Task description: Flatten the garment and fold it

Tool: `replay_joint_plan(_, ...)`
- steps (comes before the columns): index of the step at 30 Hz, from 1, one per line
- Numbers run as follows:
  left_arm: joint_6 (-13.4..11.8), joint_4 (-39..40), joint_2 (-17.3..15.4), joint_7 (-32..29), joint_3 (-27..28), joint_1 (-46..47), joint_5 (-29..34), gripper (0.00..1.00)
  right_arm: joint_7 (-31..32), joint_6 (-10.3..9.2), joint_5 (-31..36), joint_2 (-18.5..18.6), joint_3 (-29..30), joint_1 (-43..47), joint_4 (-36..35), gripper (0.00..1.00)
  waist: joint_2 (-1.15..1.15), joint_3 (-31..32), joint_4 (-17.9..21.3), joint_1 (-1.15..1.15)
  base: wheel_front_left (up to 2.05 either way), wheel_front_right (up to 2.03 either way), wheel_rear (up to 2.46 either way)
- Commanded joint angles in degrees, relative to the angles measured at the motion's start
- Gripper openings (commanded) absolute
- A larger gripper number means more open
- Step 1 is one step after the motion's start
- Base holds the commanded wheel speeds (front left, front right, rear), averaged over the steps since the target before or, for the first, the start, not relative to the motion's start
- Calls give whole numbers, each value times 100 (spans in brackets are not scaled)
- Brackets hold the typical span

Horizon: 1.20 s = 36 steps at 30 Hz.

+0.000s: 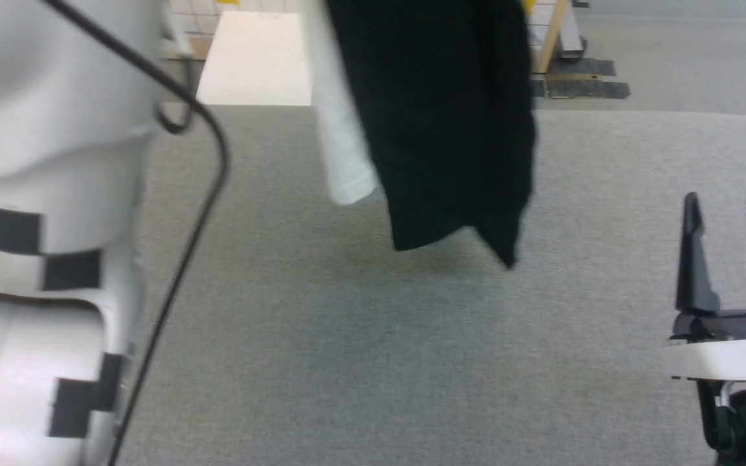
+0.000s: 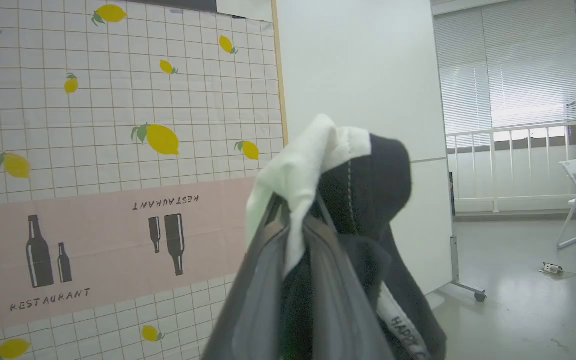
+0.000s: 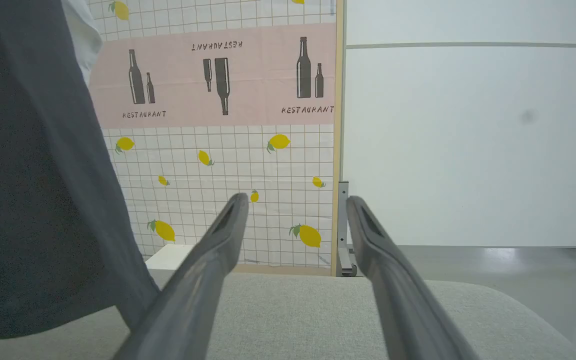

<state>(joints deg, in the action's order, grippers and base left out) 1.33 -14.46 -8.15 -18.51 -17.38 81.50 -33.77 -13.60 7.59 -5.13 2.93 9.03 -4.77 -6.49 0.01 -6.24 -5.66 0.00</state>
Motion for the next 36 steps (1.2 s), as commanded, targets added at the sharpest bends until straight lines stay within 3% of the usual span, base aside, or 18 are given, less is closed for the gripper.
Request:
replay_joint_plan(1, -13, -34, 86, 32, -82, -133, -28, 0, -45, -10, -34, -5, 78, -84, 6, 100, -1, -3, 149, 0, 0, 0, 0)
replay_joint_plan(6, 22, -95, 300, 62, -546, -901, -67, 0, -77, -10, -38, -5, 287, -39, -85, 100, -1, -46, 334, 0, 0, 0, 0)
replay_joint_plan(12, 1, -120, 424, 210, -1229, -2490, -171, 0, -91, -10, -66, -5, 305, 62, -189, 100, -1, -151, 538, 0, 0, 0, 0)
replay_joint_plan(21, -383, -762, 105, 634, -1833, -4371, 237, 0, -56, -10, -110, -5, 153, 23, -142, 100, -1, -377, 723, 0, 0, 0, 0)
replay_joint_plan(27, -421, -1080, 258, 770, -1970, -5076, 5, 2, -12, -10, -96, -5, 140, 78, -99, 100, -1, -395, 632, 0, 0, 0, 0)
replay_joint_plan(28, -462, -1060, 324, 1028, -1903, -5104, -60, 100, 28, -10, -81, -5, 110, 85, -102, 100, -1, -317, 546, 0, 0, 0, 0)
replay_joint_plan(33, -524, -586, 235, 1607, -1575, -5085, -126, 100, 96, -10, -54, -5, 100, 125, -97, 100, -1, -120, 453, 0, 0, 0, 0)
replay_joint_plan(36, -630, 20, 3, 2015, -1280, -5284, -142, 100, 121, -10, -55, -5, 106, 211, -102, 100, -1, -10, 419, 0, 0, 0, 0)
